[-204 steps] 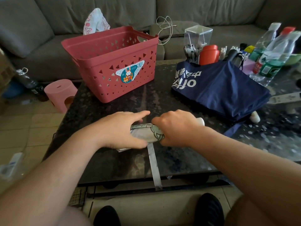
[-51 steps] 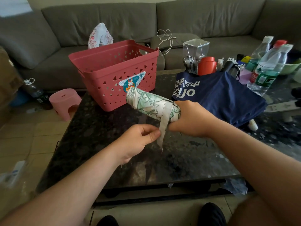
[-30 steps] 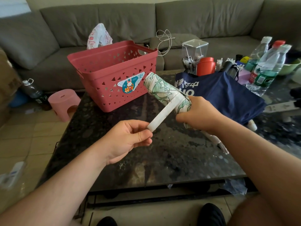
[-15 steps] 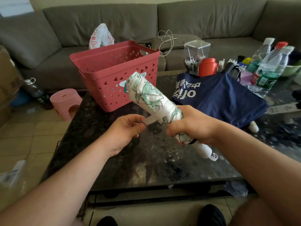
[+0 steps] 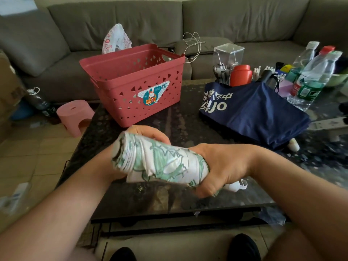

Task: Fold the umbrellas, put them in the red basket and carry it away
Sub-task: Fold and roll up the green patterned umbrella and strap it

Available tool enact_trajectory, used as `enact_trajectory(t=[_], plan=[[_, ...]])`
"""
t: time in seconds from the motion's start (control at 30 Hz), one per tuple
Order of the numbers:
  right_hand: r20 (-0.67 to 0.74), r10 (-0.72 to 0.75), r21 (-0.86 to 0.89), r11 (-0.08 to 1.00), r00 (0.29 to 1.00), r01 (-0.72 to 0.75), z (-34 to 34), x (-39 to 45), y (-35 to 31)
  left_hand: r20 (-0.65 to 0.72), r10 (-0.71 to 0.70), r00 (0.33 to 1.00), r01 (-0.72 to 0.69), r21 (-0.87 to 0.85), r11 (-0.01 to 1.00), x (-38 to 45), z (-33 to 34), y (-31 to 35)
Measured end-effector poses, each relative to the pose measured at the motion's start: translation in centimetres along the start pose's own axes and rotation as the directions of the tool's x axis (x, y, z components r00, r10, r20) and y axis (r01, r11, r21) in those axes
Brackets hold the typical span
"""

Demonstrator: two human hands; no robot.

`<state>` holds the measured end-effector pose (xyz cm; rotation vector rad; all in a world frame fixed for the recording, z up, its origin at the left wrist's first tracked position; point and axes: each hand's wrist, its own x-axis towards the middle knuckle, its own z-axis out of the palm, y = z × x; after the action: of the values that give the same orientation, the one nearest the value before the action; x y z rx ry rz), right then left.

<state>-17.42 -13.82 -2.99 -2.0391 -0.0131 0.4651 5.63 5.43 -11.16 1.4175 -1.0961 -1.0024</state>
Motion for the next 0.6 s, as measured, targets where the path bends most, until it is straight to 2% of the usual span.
enact_trajectory(t=[0.1,0.17,0.23,0.37,0.5,0.6], plan=[[-0.012,0.014,-0.121,0.992,1.000,-0.015,0.5,0.3,0.1,0.069,0.104,0.992,-0.104,-0.003,0.995,0.1,6.1,6.8],[-0.025,0.015,-0.240,0.971,1.000,-0.021,0.5,0.4,0.2,0.046,0.121,0.992,-0.120,-0.006,0.993,0.2,6.5,6.1],[-0.045,0.019,-0.354,0.935,0.999,-0.034,0.4,0.4,0.0,-0.029,0.061,0.998,-0.061,0.018,0.998,0.4,5.8,4.5],[-0.083,0.027,-0.469,0.881,0.996,-0.063,0.4,0.6,0.4,-0.001,-0.040,0.999,0.040,-0.037,0.999,0.2,6.2,4.8],[-0.116,0.014,-0.354,0.934,0.993,-0.054,0.1,1.3,1.7,-0.059,-0.144,0.988,0.137,-0.108,0.985,0.9,6.4,4.3],[-0.154,-0.013,-0.159,0.987,0.988,-0.011,0.5,1.9,2.5,-0.113,-0.173,0.978,0.120,-0.368,0.922,1.0,7.3,4.0]])
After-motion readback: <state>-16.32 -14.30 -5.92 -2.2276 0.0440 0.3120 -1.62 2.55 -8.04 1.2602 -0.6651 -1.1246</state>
